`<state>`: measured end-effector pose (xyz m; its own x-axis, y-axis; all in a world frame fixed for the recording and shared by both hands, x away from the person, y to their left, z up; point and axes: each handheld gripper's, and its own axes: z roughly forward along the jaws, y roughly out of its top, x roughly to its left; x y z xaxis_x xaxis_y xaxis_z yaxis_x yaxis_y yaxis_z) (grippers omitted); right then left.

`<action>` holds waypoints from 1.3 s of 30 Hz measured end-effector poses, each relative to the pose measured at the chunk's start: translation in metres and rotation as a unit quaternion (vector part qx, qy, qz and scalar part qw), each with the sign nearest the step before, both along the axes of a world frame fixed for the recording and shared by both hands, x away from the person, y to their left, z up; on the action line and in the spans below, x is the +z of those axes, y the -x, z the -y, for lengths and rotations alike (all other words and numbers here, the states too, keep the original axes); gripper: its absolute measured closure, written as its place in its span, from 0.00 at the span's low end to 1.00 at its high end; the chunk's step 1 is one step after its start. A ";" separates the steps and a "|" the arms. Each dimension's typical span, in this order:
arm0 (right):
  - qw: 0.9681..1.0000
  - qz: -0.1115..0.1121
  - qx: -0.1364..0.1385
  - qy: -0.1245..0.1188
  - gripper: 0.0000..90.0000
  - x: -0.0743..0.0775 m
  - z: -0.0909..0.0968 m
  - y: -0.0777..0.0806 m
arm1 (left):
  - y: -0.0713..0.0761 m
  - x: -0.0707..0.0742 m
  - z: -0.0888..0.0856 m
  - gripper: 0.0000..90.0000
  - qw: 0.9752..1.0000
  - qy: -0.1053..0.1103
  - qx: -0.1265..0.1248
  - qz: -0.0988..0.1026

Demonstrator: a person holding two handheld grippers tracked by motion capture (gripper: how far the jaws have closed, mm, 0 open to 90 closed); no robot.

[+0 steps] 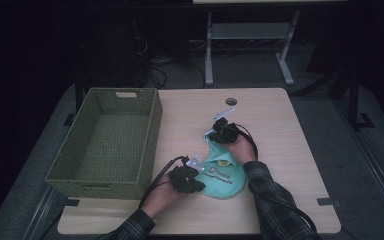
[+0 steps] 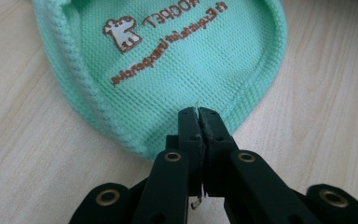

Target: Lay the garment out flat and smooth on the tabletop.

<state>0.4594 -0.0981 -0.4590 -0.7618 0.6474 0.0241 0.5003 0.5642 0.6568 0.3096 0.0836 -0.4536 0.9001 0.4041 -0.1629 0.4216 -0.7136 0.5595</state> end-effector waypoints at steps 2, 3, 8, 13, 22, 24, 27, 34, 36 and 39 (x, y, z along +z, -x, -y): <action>1.000 0.005 -0.008 -0.013 1.00 0.004 0.002 -0.001 | 0.000 0.000 0.000 0.98 1.000 0.000 -0.001 0.000; 1.000 0.005 -0.008 -0.013 1.00 0.004 0.002 -0.001 | 0.000 0.000 0.000 0.98 1.000 0.000 -0.001 0.000; 0.999 0.024 -0.024 -0.030 1.00 0.020 0.005 -0.009 | 0.001 0.000 0.001 0.98 1.000 0.000 0.003 0.000; 0.998 0.027 -0.037 -0.040 1.00 0.026 0.005 -0.020 | 0.001 0.000 0.000 0.98 1.000 -0.001 0.001 -0.001; 0.997 0.023 -0.032 -0.064 0.91 0.029 0.011 -0.015 | 0.000 0.000 0.000 0.98 1.000 0.000 -0.001 0.000; 0.997 0.027 -0.034 -0.069 0.90 0.032 0.017 -0.011 | 0.000 0.000 0.000 0.98 1.000 0.000 0.000 0.000; 0.996 0.031 -0.036 -0.072 0.90 0.038 0.029 -0.005 | 0.000 0.000 0.000 0.98 1.000 0.000 0.002 -0.003; 0.995 0.046 -0.041 -0.082 0.90 0.051 0.059 0.012 | 0.000 0.000 0.000 0.97 1.000 0.002 0.004 -0.004; 0.994 0.053 -0.040 -0.086 0.90 0.053 0.067 0.017 | -0.001 0.000 0.000 0.97 1.000 0.005 0.005 -0.008; 0.994 0.053 -0.041 -0.087 0.89 0.054 0.076 0.024 | -0.002 0.001 -0.001 0.97 1.000 0.007 0.006 -0.008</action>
<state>0.4357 -0.1742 -0.4054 -0.7115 0.6998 0.0637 0.4628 0.3985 0.7918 0.3120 0.0848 -0.4525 0.8925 0.4119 -0.1838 0.4392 -0.7009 0.5621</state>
